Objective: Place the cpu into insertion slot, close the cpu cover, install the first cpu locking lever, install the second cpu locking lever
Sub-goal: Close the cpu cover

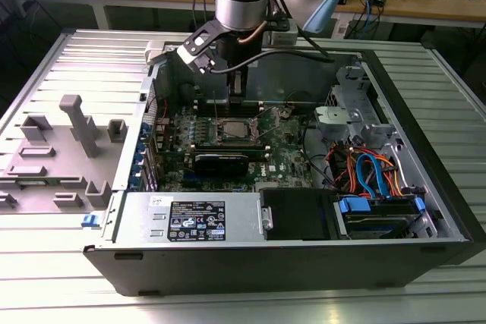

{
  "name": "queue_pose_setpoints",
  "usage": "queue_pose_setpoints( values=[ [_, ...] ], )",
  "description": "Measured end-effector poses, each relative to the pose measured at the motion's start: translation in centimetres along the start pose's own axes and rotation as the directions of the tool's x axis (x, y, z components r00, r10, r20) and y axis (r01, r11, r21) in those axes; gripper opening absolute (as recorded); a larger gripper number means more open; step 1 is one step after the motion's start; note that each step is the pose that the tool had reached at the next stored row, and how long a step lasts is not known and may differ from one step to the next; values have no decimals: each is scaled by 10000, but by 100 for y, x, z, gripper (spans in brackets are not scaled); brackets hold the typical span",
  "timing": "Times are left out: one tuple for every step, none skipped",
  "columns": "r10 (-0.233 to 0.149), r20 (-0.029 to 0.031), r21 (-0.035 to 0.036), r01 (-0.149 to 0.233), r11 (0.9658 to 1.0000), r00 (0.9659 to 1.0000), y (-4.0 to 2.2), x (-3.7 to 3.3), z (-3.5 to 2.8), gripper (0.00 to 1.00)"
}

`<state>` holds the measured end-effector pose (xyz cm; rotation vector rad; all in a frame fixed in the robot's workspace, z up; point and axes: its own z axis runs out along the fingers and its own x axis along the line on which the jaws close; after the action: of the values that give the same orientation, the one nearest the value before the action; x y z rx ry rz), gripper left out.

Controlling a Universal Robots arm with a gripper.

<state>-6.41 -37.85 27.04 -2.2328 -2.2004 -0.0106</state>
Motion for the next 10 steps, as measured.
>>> queue_pose_setpoints(
  values=[
    [0, 1, 1, 0, 10000, 10000, 14, 0, 0, 11],
    [0, 0, 1, 0, 10000, 10000, 26, 1, 0, 11],
    [0, 0, 0, 0, 10000, 10000, 37, 1, 0, 11],
    [1, -1, 0, -1, 10000, 10000, 58, 1, 0, 11],
    [0, 0, 0, 0, 10000, 10000, 81, 1, 0, 11],
    [0, -1, 0, 0, 10000, 10000, 89, 1, 0, 11],
    [1, 0, 0, -1, 10000, 10000, 96, 1, 0, 11],
    [0, 0, 0, 0, 10000, 10000, 106, 2, 1, 11],
    [0, -1, 0, 0, 10000, 10000, 111, 2, 1, 11],
    [0, -1, 0, 0, 10000, 10000, 118, 2, 0, 11]
  ],
)
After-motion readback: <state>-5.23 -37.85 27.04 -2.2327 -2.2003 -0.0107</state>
